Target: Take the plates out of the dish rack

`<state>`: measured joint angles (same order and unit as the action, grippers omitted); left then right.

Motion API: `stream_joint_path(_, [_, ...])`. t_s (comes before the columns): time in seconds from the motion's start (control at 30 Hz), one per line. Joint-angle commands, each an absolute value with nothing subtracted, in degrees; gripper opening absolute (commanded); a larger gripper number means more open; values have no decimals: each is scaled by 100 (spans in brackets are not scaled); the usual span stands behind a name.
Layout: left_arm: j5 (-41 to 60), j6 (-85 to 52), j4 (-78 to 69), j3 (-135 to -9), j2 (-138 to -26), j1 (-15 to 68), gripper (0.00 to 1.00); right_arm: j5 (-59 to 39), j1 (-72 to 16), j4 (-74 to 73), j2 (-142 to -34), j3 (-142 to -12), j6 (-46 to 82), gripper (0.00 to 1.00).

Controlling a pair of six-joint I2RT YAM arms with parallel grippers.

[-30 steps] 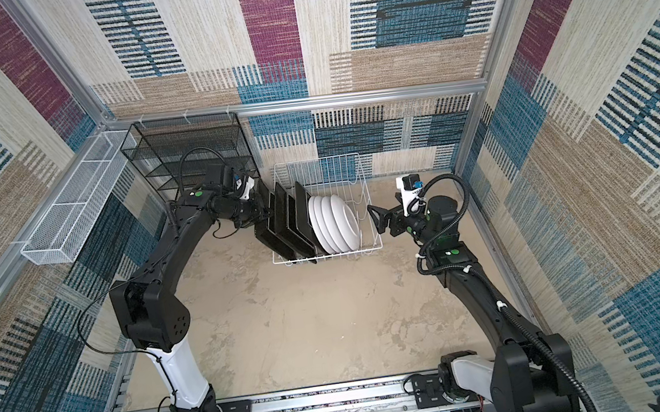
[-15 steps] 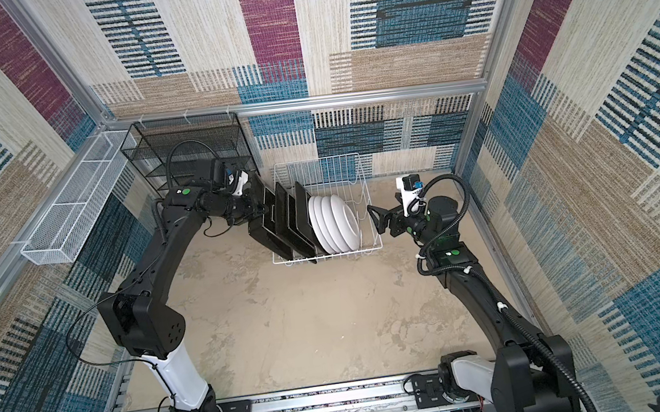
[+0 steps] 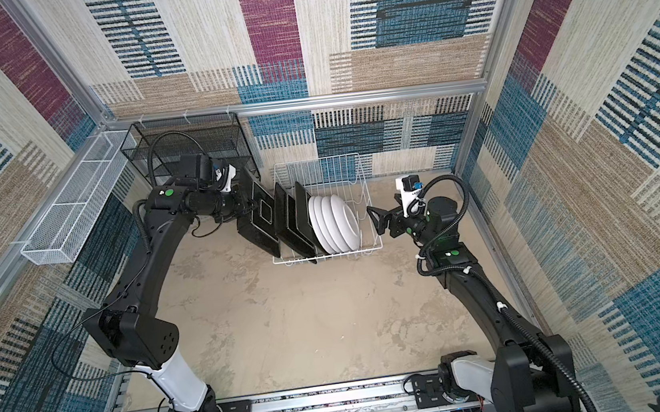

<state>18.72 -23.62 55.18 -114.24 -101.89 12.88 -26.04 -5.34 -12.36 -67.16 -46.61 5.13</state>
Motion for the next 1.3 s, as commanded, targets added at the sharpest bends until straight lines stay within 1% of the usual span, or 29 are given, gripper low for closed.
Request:
stream_joint_path(0.0, [1988,-2123,5286,-11670,-10063,1274,0,-2732,-551,-1348,-6780,-4791,627,100])
stream_joint_path(0.1, [1828,-1822,5500,-11925,-9992,1276,0,-2677,-554,-1158,-6845,-4964,633,100])
stream_joint_path(0.3, [1150,-1109,5596,-12082,-9697,1291,0,-2663,-554,-938,-6925,-5221,772,100])
stream_joint_path(0.47, [638,-259,5597,-12351,-9680,1376,0,-2832,-555,-558,-7153,-5627,1224,100])
stream_joint_path(0.63, [324,738,5590,-12489,-9685,1689,0,-2986,-554,70,-7523,-6310,1858,100])
stream_joint_path(0.73, [15,1350,5521,-12472,-9708,1994,0,-3387,-556,373,-7858,-6858,2278,100])
stream_joint_path(0.87, [-199,1945,5244,-12316,-9678,2328,0,-3896,-562,378,-8138,-7303,2764,100])
stream_joint_path(0.97, [-324,2285,4832,-12000,-9523,2565,0,-3961,-562,513,-8305,-7548,3034,100])
stream_joint_path(1.07, [-510,2782,4157,-11370,-9218,2846,0,-4137,-563,554,-8433,-7700,3334,99])
stream_joint_path(1.17, [-990,3619,3027,-10335,-8799,3204,0,-4282,-570,545,-8524,-7819,3573,97])
stream_joint_path(1.27, [-1437,4564,1535,-9215,-8413,3488,0,-4440,-598,596,-8562,-8003,3622,96])
